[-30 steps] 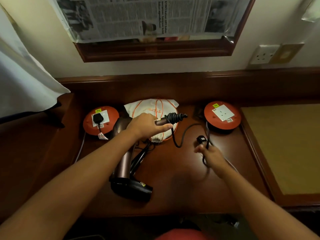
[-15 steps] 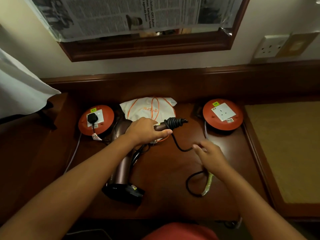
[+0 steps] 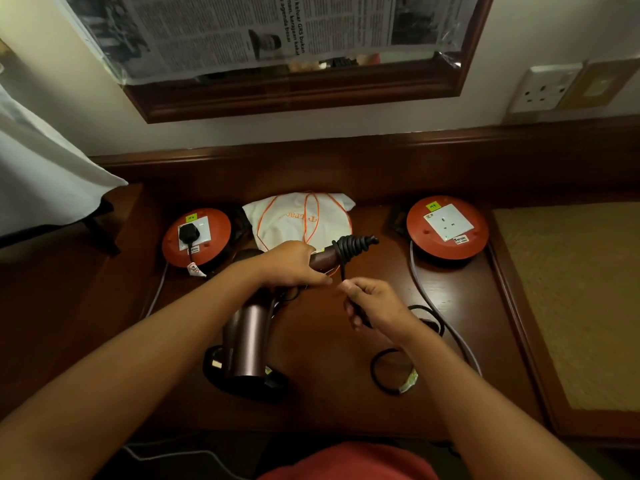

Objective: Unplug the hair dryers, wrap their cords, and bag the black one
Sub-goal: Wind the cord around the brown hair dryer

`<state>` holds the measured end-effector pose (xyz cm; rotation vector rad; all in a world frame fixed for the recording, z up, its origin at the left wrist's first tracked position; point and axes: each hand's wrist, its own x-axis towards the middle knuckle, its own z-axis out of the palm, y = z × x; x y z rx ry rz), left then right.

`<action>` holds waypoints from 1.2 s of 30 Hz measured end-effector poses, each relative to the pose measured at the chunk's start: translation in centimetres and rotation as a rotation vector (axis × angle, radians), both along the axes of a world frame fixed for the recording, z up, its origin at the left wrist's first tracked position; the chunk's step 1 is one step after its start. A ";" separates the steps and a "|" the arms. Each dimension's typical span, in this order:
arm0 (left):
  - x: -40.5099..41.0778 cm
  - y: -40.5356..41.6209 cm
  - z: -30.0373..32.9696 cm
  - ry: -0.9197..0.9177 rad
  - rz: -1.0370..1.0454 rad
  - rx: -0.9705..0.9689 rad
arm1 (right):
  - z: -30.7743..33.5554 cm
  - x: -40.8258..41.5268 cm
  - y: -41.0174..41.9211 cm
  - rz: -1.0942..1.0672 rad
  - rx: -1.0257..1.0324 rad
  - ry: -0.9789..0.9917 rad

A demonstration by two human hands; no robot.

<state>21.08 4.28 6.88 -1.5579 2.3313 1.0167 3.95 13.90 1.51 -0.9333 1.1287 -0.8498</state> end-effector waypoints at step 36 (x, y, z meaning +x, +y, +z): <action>-1.2 -2.8 -3.7 -0.334 -0.357 -0.345 | 3.2 -2.0 -14.8 0.403 -0.347 1.247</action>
